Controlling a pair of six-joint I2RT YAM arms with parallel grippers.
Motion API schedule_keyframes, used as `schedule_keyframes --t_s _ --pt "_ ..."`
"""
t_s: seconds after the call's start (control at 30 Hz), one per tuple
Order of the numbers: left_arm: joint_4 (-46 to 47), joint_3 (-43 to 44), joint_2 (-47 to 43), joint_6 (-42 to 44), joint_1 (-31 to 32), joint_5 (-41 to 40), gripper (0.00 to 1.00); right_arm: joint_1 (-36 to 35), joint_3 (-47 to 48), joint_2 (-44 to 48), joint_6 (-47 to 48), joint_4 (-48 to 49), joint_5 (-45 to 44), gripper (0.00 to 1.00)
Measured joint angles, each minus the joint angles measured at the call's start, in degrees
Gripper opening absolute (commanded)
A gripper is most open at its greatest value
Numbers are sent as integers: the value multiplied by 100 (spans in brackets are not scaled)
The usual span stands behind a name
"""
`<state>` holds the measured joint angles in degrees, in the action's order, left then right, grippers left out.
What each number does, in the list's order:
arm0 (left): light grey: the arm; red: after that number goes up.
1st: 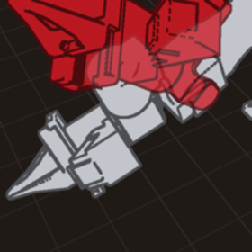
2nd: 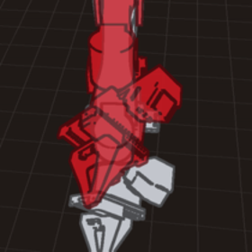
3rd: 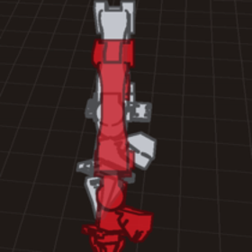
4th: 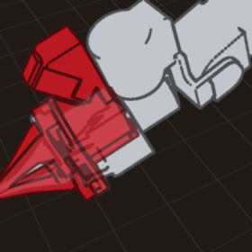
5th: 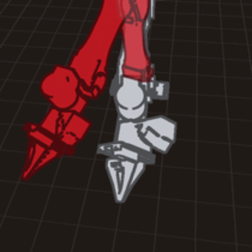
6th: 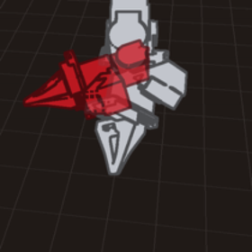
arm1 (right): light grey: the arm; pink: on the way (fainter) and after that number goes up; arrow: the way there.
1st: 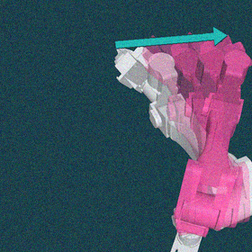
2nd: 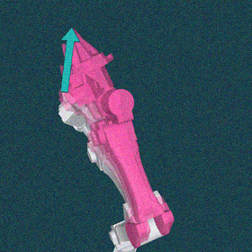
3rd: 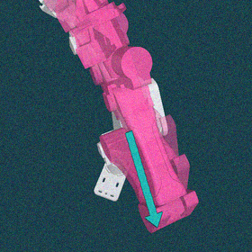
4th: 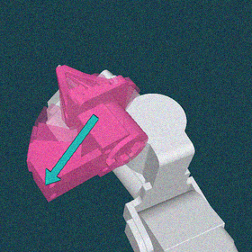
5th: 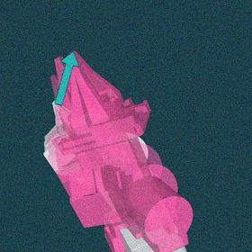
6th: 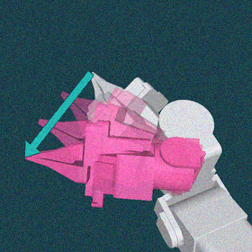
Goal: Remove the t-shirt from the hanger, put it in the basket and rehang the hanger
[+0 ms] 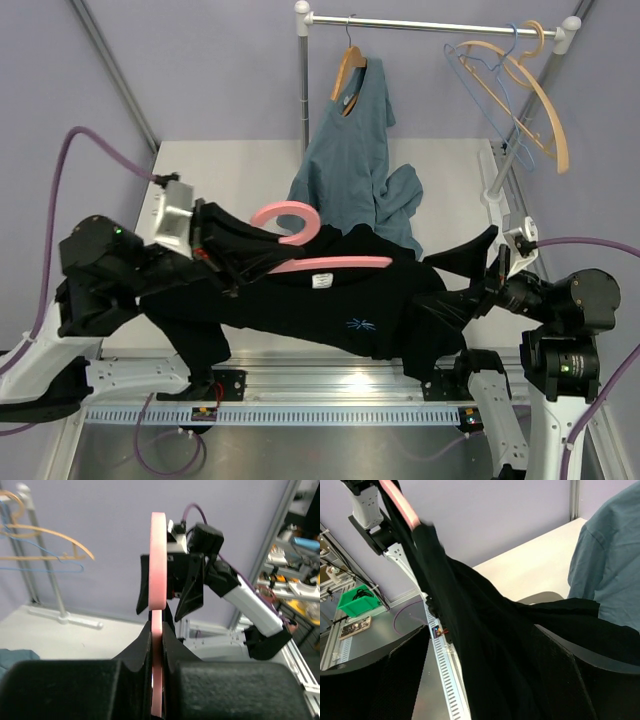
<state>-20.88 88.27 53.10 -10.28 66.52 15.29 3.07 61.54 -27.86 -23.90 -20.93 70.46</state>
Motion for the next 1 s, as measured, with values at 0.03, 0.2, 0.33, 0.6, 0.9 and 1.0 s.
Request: schedule_keyframes --t_s 0.03,0.2,0.33,0.6,0.9,1.0 --pt "42 -59 -151 -11 0 -114 0 0 0 4 28 -2 -9 90" --pt "315 -352 -737 -57 0 -459 0 0 -109 155 103 79 -33 62" --pt "474 -444 -879 -96 2 -562 0 0 -442 236 -142 501 -22 35" --pt "645 -713 -914 -109 0 -903 0 0 -667 -81 -459 935 -466 0" --pt "798 -883 -1222 107 2 -2026 0 -4 -72 -1563 -483 748 -2400 0" --pt "890 -890 -1250 275 2 -2343 0 -9 151 -1805 -374 455 -2935 0"
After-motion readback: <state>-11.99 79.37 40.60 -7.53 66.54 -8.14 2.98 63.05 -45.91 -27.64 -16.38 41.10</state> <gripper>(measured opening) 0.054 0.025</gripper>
